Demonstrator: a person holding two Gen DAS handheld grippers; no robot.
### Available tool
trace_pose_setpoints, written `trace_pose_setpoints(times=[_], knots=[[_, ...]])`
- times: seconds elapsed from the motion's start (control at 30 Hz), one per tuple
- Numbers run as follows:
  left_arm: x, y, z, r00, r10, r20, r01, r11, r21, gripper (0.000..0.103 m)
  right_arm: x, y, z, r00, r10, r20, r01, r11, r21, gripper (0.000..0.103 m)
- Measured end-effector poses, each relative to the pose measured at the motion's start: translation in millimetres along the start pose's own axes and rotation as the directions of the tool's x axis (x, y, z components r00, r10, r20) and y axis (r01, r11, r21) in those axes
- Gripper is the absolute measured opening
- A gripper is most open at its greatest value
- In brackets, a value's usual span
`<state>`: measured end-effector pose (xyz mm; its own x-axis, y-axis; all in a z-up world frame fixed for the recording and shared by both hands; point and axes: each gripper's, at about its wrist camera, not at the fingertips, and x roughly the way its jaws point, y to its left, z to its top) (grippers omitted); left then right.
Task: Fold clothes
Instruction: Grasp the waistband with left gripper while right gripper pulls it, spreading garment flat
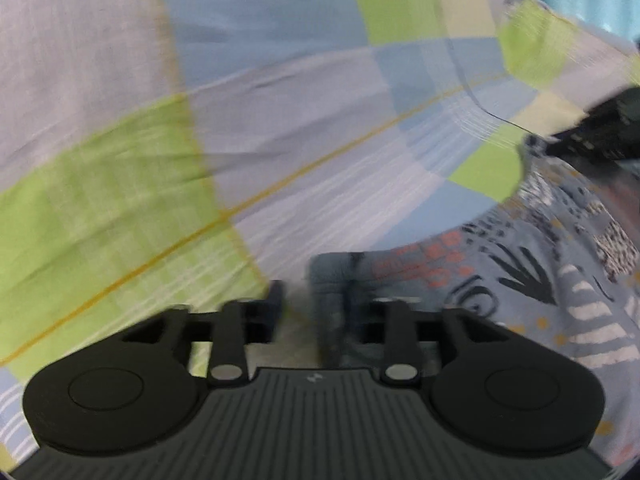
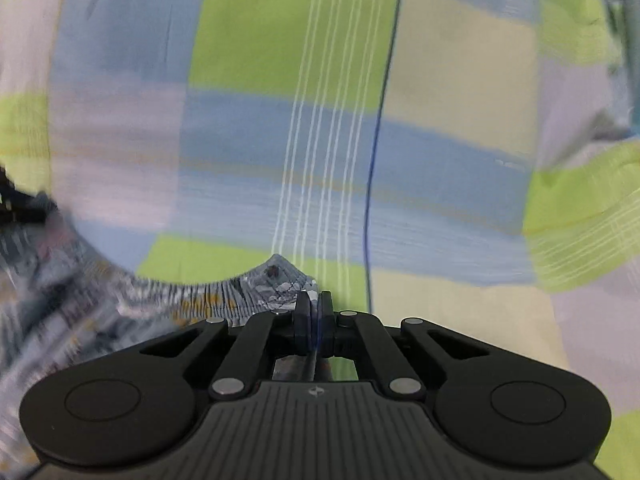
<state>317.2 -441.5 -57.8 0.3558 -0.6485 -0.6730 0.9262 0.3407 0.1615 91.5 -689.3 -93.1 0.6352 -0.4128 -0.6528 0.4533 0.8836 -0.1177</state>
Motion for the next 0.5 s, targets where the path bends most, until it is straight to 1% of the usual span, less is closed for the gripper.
trace_pose_setpoints(times=[0.03, 0.1, 0.13, 0.2, 0.23, 0.3, 0.37, 0.43, 0.5], knots=[[-5.5, 4.8, -2.1, 1.0, -0.001, 0.0, 0.001, 1.0, -0.011, 0.04, 6.2, 0.5, -2.1, 1.0, -0.005, -0.022, 0.005, 1.0, -0.011, 0.008], [-19.9, 14.1, -9.0, 1.0, 0.002, -0.002, -0.002, 1.0, -0.012, 0.04, -0.8, -3.0, -7.5, 0.999, -0.036, -0.003, 0.036, 0.999, 0.002, 0.02], [-29.1, 17.6, -13.8, 1.0, 0.009, -0.005, -0.009, 1.0, -0.011, 0.039, -7.0, -5.4, -9.8, 0.999, -0.052, 0.008, 0.052, 0.999, 0.018, 0.024], [-53.2, 27.2, -27.5, 1.0, -0.005, -0.006, 0.005, 0.999, -0.041, 0.037, -30.1, -10.1, -19.6, 0.998, -0.057, 0.025, 0.056, 0.998, 0.04, 0.027], [-64.9, 31.0, -34.2, 1.0, -0.014, -0.007, 0.014, 0.998, -0.054, 0.037, -43.5, -11.1, -26.7, 0.998, -0.06, 0.033, 0.059, 0.997, 0.051, 0.03], [-90.7, 27.9, -51.1, 0.999, -0.027, -0.019, 0.026, 0.998, -0.054, 0.037, -70.6, -12.3, -42.4, 0.998, -0.055, 0.045, 0.051, 0.995, 0.084, 0.03], [-116.3, 24.3, -69.3, 0.998, -0.046, -0.033, 0.044, 0.998, -0.047, 0.038, -101.2, -12.5, -64.5, 0.999, -0.033, 0.033, 0.029, 0.994, 0.109, 0.031], [-135.7, 11.9, -89.7, 0.995, -0.087, -0.056, 0.084, 0.995, -0.052, 0.042, -130.8, -12.4, -91.1, 1.0, -0.022, 0.018, 0.02, 0.989, 0.145, 0.034], [-152.9, -3.0, -113.8, 0.991, -0.09, -0.098, 0.088, 0.996, -0.022, 0.042, -154.4, -9.4, -120.6, 1.0, -0.003, -0.03, 0.008, 0.985, 0.173, 0.037]])
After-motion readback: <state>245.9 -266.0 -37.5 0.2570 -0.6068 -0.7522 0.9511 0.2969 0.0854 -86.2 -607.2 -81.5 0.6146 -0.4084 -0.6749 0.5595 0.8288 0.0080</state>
